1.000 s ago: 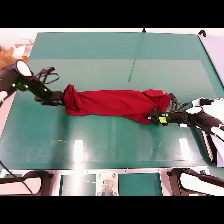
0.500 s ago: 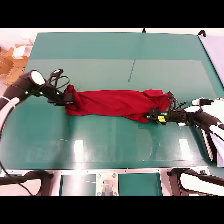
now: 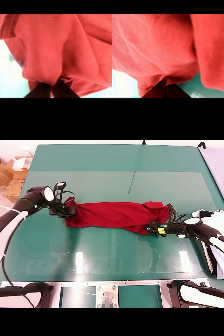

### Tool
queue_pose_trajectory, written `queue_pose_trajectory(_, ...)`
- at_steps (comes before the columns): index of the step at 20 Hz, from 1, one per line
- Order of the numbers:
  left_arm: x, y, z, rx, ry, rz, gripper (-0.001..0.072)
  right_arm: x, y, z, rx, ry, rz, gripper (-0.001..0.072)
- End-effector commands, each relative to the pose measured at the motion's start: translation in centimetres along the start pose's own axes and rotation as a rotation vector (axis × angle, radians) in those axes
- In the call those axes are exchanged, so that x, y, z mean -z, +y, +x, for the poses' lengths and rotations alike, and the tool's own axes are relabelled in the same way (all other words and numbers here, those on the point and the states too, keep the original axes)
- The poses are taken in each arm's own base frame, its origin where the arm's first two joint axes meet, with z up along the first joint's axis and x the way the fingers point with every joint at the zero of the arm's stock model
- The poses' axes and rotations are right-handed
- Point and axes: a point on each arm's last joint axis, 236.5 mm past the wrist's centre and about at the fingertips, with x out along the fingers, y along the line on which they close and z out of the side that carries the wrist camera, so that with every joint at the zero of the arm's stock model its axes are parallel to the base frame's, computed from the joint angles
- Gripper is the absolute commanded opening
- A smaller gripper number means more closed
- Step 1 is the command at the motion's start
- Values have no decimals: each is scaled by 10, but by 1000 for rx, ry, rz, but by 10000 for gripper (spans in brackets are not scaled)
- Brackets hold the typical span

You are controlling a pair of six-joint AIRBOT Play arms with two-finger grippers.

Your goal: Fold the shirts.

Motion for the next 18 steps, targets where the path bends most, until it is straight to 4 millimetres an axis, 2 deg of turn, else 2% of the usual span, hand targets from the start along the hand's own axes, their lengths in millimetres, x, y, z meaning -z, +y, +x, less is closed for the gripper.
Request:
queue_pose_trajectory(1,1,-2,-5,0,17,-11,24,-1,4,-2,-9,7,-9,16)
queue_pose_trajectory(3,-15,-6,-34,-6,-24,42,24,-12,25,-17,-64,25,-44,15)
queue_pose_trajectory(4,-30,-9,-58,-9,-74,72,24,-22,43,-32,-105,23,-76,15)
queue_pose_trajectory(5,-49,-17,-94,-1,-151,99,24,-36,64,-55,-149,11,-124,15)
queue_pose_trajectory(7,-83,-35,-181,21,-346,149,24,-68,114,-123,-224,-65,-243,15)
queue_pose_trajectory(9,-110,-48,-300,20,-626,183,24,-102,169,-223,-240,-281,-389,15)
queue_pose_trajectory(10,-112,-52,-358,15,-756,196,24,-112,195,-276,-232,-416,-452,15)
queue_pose_trajectory(11,-108,-55,-417,9,-889,205,24,-114,219,-330,-220,-551,-511,15)
queue_pose_trajectory(12,-98,-59,-466,18,-999,213,24,-110,244,-386,-201,-691,-570,15)
queue_pose_trajectory(13,-83,-63,-514,31,-1105,220,24,-99,264,-432,-182,-808,-617,15)
queue_pose_trajectory(14,-67,-66,-551,43,-1197,225,25,-84,284,-476,-160,-927,-663,15)
queue_pose_trajectory(15,-48,-69,-585,62,-1287,230,24,-67,302,-511,-140,-1031,-703,15)
queue_pose_trajectory(16,-30,-71,-611,84,-1360,235,24,-47,320,-544,-118,-1142,-754,14)
queue_pose_trajectory(18,6,-76,-647,130,-1460,248,24,-7,354,-597,-116,-1351,-817,15)
